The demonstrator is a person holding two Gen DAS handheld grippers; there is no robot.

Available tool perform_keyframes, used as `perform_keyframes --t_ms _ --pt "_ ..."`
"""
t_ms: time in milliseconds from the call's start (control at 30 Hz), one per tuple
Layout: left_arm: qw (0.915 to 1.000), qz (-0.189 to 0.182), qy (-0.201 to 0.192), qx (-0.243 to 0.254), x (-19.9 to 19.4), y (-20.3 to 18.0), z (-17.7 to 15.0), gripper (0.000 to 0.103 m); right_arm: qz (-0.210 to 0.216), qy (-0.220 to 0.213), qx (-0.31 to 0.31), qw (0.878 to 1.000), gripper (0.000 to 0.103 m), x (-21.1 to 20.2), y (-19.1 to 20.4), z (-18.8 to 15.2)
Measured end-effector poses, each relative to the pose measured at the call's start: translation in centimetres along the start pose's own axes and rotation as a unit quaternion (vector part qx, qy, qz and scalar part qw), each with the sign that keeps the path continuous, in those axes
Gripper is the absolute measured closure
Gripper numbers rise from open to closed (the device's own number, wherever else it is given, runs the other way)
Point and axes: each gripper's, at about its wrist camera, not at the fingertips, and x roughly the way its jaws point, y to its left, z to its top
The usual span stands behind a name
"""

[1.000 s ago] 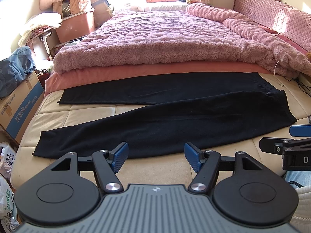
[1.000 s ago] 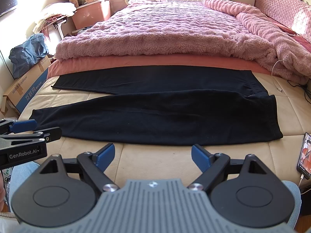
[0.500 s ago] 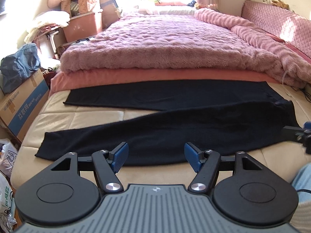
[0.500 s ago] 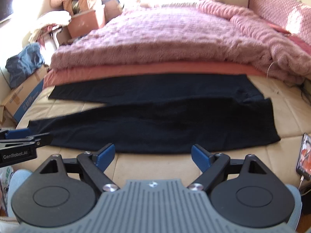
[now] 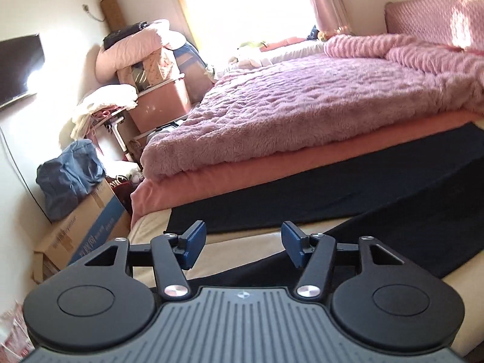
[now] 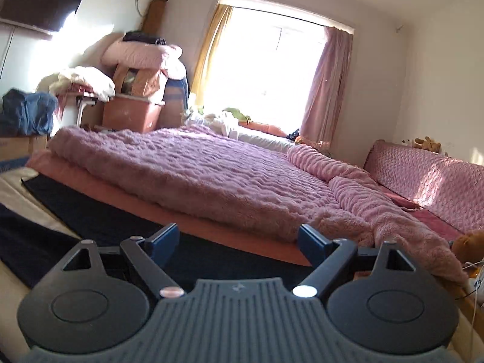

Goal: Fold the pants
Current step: 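Grasp the pant leg hems with the left tool while the right tool grasps too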

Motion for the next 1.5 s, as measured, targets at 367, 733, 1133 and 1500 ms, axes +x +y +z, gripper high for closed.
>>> perform_keyframes --t_ms 367,733,1133,1500 --pt "0.9667 -0.015 0.099 0.235 6.3 1.8 -7.3 0.038 0.047 0.180 -0.206 0.961 0.068 8.6 -1.1 -8.6" --pt "0.9182 0.002 0.182 0.352 9.4 4.1 -13.8 0.037 0.053 0.243 -0.248 0.936 0.071 11.3 -2.4 -11.0" --pt "0.8857 0.100 0.191 0.411 12.8 2.8 -16.9 0.065 0.045 0.261 -0.296 0.918 0.074 10.9 -2.8 -12.3" --pt "0.9306 0.126 0.227 0.259 12.0 3.2 -12.8 0.096 0.077 0.275 -0.440 0.851 0.074 9.0 -4.3 -14.7"
